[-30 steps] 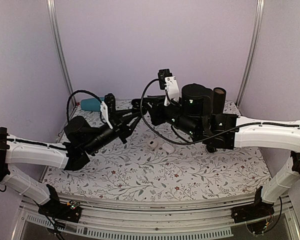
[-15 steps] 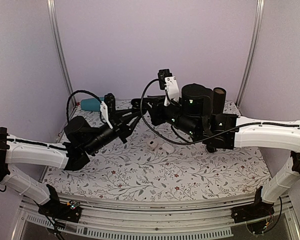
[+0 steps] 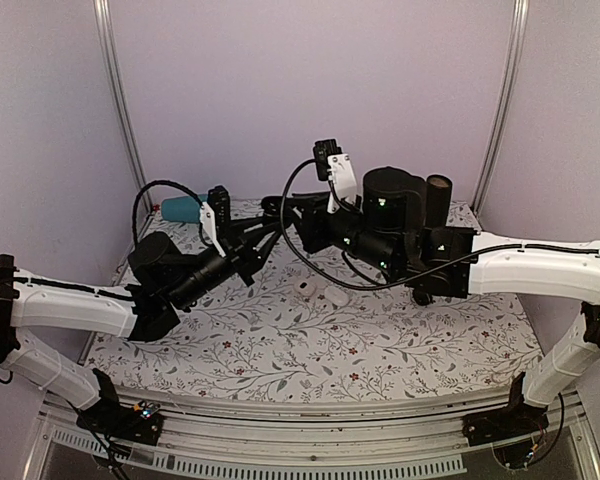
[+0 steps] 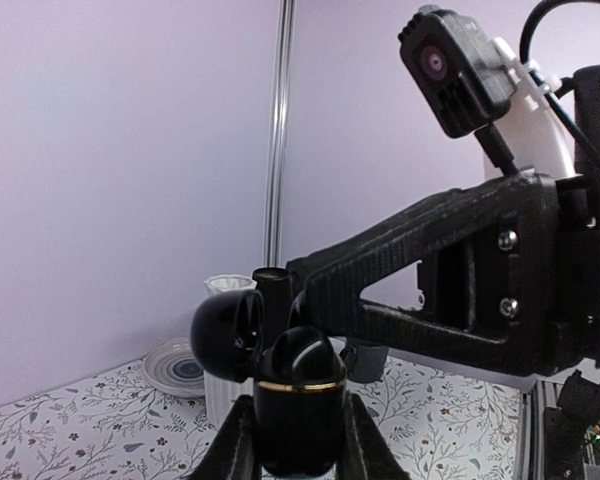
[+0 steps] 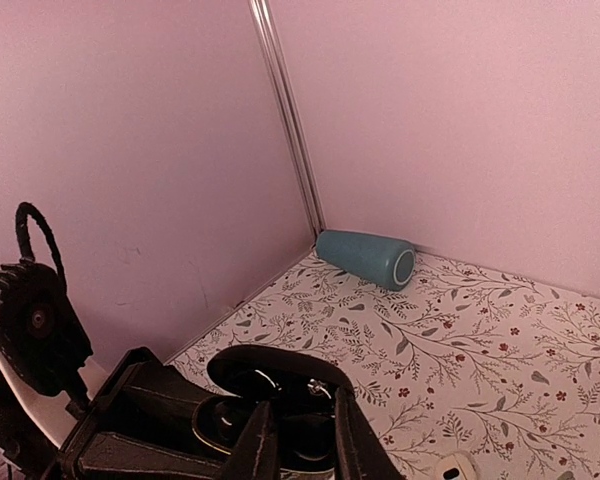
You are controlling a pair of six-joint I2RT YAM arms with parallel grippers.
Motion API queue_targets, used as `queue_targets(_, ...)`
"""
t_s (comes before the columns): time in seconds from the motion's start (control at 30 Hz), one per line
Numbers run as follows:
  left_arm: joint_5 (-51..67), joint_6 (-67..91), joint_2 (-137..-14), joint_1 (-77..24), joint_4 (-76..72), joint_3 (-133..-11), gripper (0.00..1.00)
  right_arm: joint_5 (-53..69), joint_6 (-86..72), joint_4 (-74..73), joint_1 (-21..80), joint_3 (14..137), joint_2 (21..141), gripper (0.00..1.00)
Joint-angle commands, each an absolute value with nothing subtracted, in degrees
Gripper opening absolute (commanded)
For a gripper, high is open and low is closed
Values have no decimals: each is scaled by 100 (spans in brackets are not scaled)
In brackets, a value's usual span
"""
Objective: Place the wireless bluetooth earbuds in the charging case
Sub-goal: Place the right earbud in the right side groove of the charging case.
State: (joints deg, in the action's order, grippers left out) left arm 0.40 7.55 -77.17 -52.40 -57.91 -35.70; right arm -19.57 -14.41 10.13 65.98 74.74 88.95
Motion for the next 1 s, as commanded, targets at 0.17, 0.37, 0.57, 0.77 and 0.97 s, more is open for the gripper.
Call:
queue_targets(0.17, -181, 782, -7601, -5230, -6251, -3766, 0, -1191, -1644, 473, 6743, 7574, 8920, 18)
queue_targets(0.37, -193, 774, -7585, -5234, -6255, -3751, 0, -1229, -1661, 399, 6741, 7628, 8888, 18)
queue_targets(0.57, -185, 784, -7567, -5230, -6280, -3727, 0, -1195, -1680, 327, 6743, 7680, 8860, 25)
queue_targets(0.77, -105, 792, -7565, -5234, -6349, -3701, 0, -1157, -1705, 278, 6746, 7741, 8842, 27)
queue_targets(0.97, -74, 808, -7540, -5231, -6419, -3664, 0, -1186, -1714, 238, 6713, 7715, 8773, 28)
